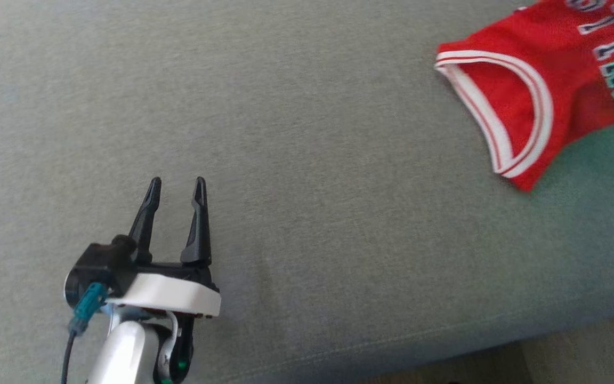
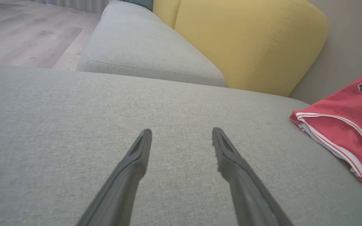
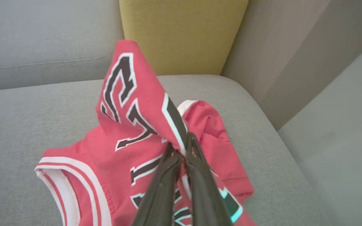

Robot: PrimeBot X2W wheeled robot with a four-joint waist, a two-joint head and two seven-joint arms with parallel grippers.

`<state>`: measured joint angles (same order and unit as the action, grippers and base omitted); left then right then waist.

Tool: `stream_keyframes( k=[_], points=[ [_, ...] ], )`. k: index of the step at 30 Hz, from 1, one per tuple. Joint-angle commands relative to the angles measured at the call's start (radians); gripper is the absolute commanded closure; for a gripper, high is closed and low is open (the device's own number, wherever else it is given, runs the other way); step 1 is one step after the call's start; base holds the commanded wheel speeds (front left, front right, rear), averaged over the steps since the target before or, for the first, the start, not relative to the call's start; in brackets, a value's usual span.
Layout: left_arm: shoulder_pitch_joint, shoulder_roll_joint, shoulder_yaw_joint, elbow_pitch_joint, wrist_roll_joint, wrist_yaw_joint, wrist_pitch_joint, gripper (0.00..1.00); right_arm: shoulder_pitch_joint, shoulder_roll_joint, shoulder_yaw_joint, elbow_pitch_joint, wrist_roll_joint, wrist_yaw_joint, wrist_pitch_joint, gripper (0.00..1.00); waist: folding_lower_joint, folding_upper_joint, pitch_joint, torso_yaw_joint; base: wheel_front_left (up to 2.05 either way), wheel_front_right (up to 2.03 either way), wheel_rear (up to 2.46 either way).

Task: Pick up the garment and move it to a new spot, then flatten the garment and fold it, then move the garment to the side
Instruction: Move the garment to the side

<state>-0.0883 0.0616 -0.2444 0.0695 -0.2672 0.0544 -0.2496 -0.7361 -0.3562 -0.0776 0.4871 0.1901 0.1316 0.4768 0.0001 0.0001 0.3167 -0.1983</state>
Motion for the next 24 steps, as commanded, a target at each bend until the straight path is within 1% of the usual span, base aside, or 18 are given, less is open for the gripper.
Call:
stream_keyframes(
  k=[1, 8, 11, 17, 18, 24],
  points=[
    [-0.016, -0.002, 0.027, -0.037, -0.009, 0.005, -0.012, 0.00, -0.045, -0.021, -0.029, -0.018, -0.024, -0.001, -0.009, 1.00, -0.0001, -0.0001, -0.002, 0.025, 0.00, 0.00, 0.00],
    [-0.016, -0.007, 0.023, -0.044, -0.010, 0.003, -0.012, 0.00, -0.116, -0.005, -0.220, 0.044, -0.127, -0.001, -0.047, 1.00, -0.0001, -0.0001, 0.016, 0.063, 0.00, 0.00, 0.00],
    [-0.019, -0.008, 0.023, -0.046, -0.009, 0.002, -0.012, 0.00, -0.140, 0.004, -0.286, 0.056, -0.183, -0.001, -0.052, 1.00, -0.0001, -0.0001, 0.026, 0.074, 0.00, 0.00, 0.00],
    [-0.025, -0.010, 0.025, -0.050, -0.007, 0.001, -0.012, 0.00, -0.148, 0.007, -0.376, 0.066, -0.294, -0.001, -0.046, 1.00, -0.0001, -0.0001, 0.044, 0.086, 0.00, 0.00, 0.00],
    [-0.025, -0.010, 0.025, -0.050, -0.007, 0.001, -0.012, 0.00, -0.148, 0.007, -0.376, 0.066, -0.294, -0.001, -0.046, 1.00, -0.0001, -0.0001, 0.044, 0.086, 0.00, 0.00, 0.00],
    [-0.033, -0.011, 0.025, -0.050, -0.008, -0.001, -0.012, 0.00, -0.140, 0.000, -0.450, 0.067, -0.389, -0.001, -0.044, 1.00, -0.0001, -0.0001, 0.061, 0.093, 0.00, 0.00, 0.00]
  ],
)
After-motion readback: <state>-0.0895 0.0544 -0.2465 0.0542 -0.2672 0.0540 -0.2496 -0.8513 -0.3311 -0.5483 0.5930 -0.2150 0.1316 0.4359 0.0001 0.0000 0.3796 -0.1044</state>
